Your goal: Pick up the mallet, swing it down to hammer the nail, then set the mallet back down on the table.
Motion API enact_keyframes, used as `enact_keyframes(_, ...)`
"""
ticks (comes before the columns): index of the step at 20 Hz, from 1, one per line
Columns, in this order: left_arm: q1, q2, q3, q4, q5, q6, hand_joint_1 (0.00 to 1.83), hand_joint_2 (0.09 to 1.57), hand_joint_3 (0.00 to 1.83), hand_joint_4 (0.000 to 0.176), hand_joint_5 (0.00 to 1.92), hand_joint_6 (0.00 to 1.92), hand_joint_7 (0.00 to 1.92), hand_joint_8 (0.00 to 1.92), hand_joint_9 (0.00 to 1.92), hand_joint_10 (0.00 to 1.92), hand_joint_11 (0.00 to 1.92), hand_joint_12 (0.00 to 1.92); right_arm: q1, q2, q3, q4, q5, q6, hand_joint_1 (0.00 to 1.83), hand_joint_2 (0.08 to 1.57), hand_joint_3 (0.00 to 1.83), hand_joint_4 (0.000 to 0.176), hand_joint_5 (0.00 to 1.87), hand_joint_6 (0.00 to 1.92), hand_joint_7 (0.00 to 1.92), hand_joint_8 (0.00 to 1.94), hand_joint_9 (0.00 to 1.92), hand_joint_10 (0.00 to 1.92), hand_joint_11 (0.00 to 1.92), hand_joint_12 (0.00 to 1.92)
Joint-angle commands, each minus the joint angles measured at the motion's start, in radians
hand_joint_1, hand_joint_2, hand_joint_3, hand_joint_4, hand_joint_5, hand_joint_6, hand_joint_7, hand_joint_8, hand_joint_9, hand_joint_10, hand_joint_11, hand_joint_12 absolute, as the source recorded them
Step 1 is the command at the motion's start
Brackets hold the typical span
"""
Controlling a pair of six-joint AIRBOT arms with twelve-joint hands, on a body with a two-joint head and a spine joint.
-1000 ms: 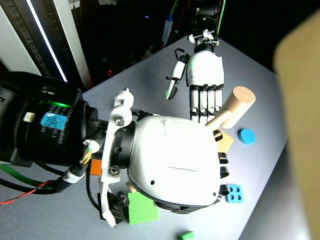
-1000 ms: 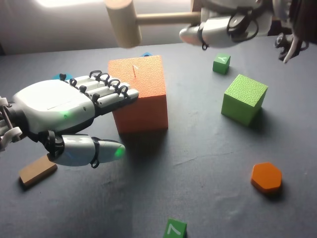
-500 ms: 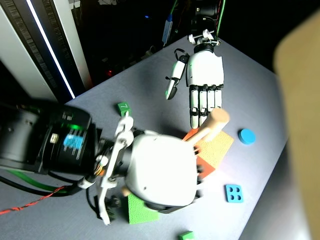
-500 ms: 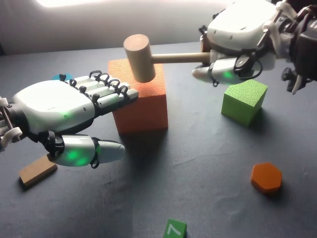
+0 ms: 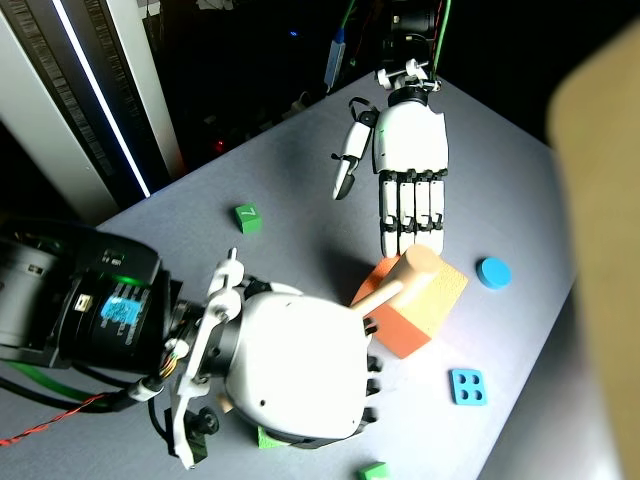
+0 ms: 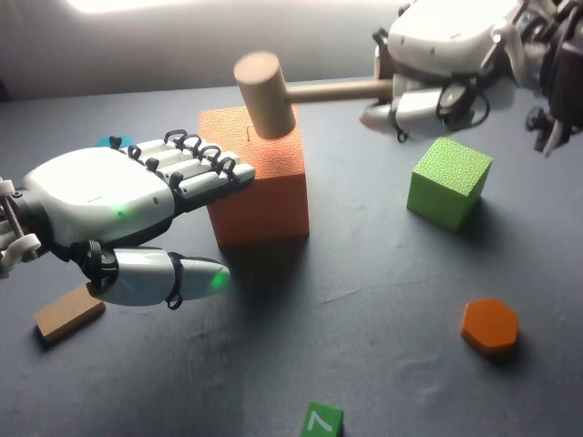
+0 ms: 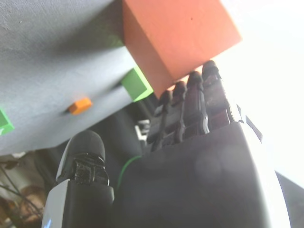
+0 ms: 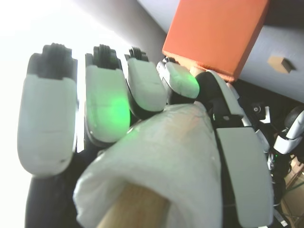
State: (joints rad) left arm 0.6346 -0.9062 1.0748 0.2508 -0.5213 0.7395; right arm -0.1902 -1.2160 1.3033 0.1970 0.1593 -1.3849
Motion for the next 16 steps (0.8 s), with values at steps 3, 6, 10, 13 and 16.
enact_keyframes(3,-0.002,0.001,-0.003,-0.001,-0.069,0.003,0.0,1.33,0.0,0.0,0.04,0.01,0.04,0.0,0.04,0.01,0.02,0.01,0.045,0.003,0.002,-0.002,0.121,0.001,0.44,1.55,0.0,0.176,1.39,1.92,1.6,1.94,1.66,1.92,1.74,1.92)
enact_keyframes(6,-0.002,0.001,-0.002,-0.001,-0.069,0.003,0.0,1.34,0.0,0.0,0.05,0.01,0.05,0.01,0.05,0.01,0.03,0.02,0.047,-0.008,0.003,-0.002,0.127,-0.017,0.41,1.56,0.0,0.176,1.38,1.92,1.59,1.94,1.65,1.92,1.74,1.92)
enact_keyframes(10,-0.002,0.001,-0.003,-0.001,-0.069,0.003,0.0,1.33,0.0,0.0,0.04,0.0,0.03,0.0,0.04,0.0,0.02,0.02,0.038,-0.036,0.029,-0.002,0.14,-0.024,0.36,1.56,0.0,0.176,1.35,1.92,1.57,1.94,1.64,1.92,1.72,1.92)
enact_keyframes(13,-0.002,0.001,-0.003,-0.001,-0.069,0.003,0.0,1.34,0.0,0.0,0.02,0.0,0.02,0.01,0.03,0.01,0.0,0.02,0.035,-0.047,0.039,-0.002,0.147,-0.024,0.37,1.57,0.0,0.176,1.35,1.92,1.58,1.94,1.64,1.92,1.72,1.92)
enact_keyframes(16,-0.002,0.001,-0.003,-0.001,-0.069,0.003,0.0,1.33,0.0,0.0,0.02,0.0,0.03,0.01,0.03,0.01,0.0,0.02,0.017,-0.052,0.048,-0.002,0.15,-0.024,0.38,1.55,0.0,0.176,1.37,1.92,1.58,1.94,1.65,1.92,1.73,1.92)
